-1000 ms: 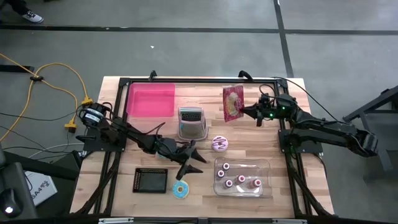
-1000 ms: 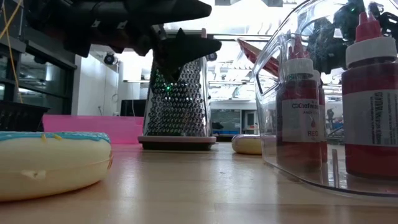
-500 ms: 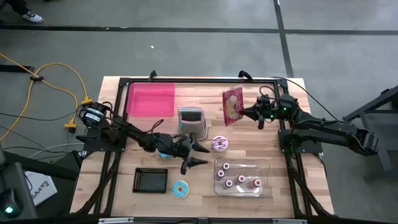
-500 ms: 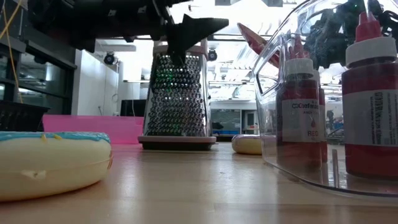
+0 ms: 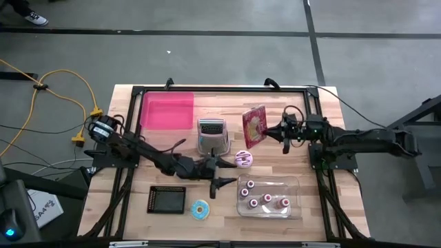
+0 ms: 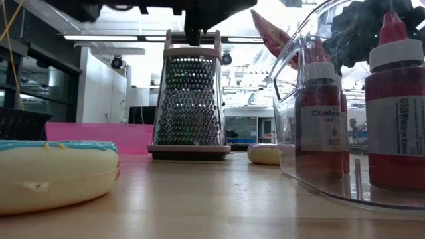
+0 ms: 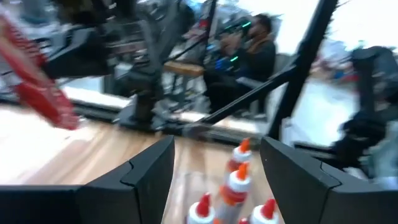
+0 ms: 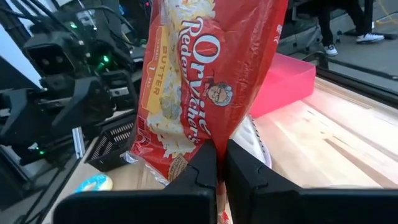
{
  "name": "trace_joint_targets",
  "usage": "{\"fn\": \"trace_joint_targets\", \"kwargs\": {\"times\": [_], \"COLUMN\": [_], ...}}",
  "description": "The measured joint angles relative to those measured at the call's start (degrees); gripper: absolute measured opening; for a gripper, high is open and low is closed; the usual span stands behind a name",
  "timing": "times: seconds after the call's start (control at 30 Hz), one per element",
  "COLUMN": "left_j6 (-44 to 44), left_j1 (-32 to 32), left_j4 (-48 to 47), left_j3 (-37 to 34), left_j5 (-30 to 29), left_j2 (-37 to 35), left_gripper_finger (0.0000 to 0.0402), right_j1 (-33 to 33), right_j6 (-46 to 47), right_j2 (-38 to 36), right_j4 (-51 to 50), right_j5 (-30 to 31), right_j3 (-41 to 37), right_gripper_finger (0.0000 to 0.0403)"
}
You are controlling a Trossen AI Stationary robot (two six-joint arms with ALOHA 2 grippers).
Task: Pick & Place Food Item
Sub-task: Put the popcorn bag into the pink bin
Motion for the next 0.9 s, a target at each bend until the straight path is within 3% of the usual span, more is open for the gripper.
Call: {"fn": "trace_joint_targets", "kwargs": {"times": [0.17, 0.33, 0.9], "left_j6": [0.22, 4.52, 5.97], "left_j1": [-1.4, -2.44, 1.11], "left_j4": [-9.82, -10.35, -10.44], "left_j3": [5.05, 7.62, 8.41], "left_j5": [-8.82, -16.7, -17.39], "left_j2": [0.0, 0.0, 0.0], "left_gripper_finger": [0.0232, 0.0232, 0.0232], "right_j1": [7.14, 14.64, 33.85], "right_j6": [-1.67, -3.86, -10.44], "right_j2": [0.01, -0.01, -0.01], "right_j4": [-0.02, 0.01, 4.01], "right_j5": [7.83, 16.85, 38.43], "right_j3": [0.0, 0.0, 0.0], "right_gripper_finger": [0.0004, 0.0004, 0.0004]}}
